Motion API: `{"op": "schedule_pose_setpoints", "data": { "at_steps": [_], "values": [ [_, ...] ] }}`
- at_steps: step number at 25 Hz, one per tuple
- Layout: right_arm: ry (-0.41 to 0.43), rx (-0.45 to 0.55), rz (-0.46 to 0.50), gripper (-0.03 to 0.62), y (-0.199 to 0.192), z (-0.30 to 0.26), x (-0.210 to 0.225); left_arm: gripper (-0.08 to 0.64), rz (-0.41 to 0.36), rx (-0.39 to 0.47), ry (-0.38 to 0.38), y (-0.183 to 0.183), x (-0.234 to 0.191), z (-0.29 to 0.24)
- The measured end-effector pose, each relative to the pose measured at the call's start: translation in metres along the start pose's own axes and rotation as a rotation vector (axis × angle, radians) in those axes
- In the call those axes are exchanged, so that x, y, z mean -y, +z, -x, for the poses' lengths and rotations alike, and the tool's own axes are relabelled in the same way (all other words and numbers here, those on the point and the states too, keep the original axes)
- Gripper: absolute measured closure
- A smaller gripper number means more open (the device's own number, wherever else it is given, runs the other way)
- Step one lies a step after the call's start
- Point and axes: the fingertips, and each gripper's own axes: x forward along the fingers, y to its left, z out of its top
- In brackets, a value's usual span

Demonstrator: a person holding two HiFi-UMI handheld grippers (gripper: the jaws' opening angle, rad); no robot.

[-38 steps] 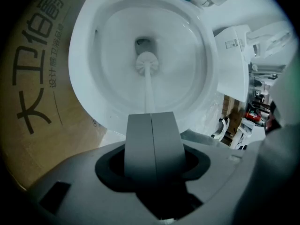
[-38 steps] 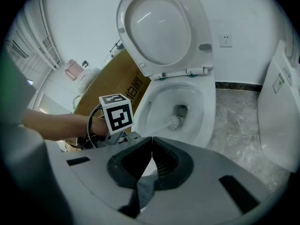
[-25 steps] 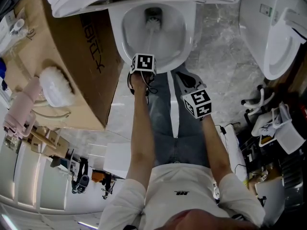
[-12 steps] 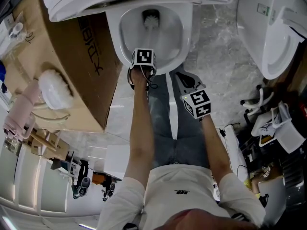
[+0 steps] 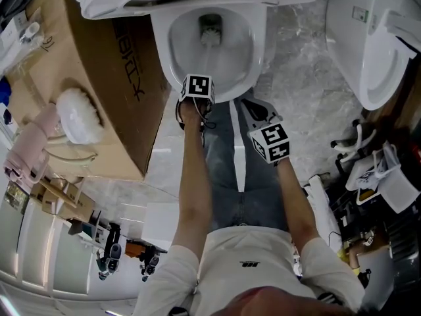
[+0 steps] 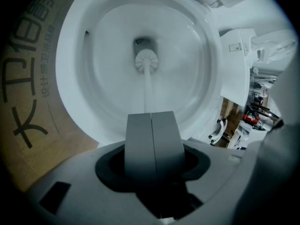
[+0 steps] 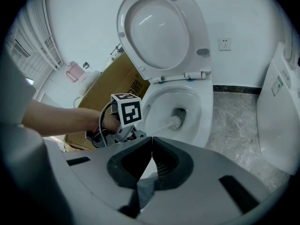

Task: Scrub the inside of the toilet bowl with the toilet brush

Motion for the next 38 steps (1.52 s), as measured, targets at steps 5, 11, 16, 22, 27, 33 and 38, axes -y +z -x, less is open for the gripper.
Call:
{"op": "schedule_pose_setpoints", "data": {
  "at_steps": [5, 11, 16, 22, 27, 33, 38],
  "values": [
    [-0.006, 0.011, 0.017, 0.597, -0.002, 0.006, -0.006, 0.337, -0.011, 0.019, 0.0, -0.019, 0.003, 0.006],
    [-0.015, 0.032, 0.036, 0.597, -0.003, 0.013, -0.012, 0.336, -0.01, 0.045, -0.014, -0.047, 0.009, 0.007],
    [-0.021, 0.045, 0.05, 0.597, -0.004, 0.018, -0.019, 0.336, -0.025, 0.117, -0.022, -0.057, 0.017, 0.02],
    [-0.02, 0.068, 0.067, 0.597, 0.0, 0.023, -0.025, 0.336, -0.061, 0.267, -0.044, -0.059, 0.021, 0.047],
    [-0.019, 0.081, 0.086, 0.597, 0.002, 0.026, -0.031, 0.336, -0.074, 0.435, -0.111, -0.054, 0.025, 0.075],
    [-0.024, 0.101, 0.099, 0.597, 0.007, 0.03, -0.035, 0.336, -0.108, 0.576, -0.15, -0.055, 0.03, 0.097],
    [-0.03, 0.124, 0.105, 0.597, 0.012, 0.036, -0.038, 0.336, -0.177, 0.713, -0.164, -0.055, 0.039, 0.123]
  ]
}}
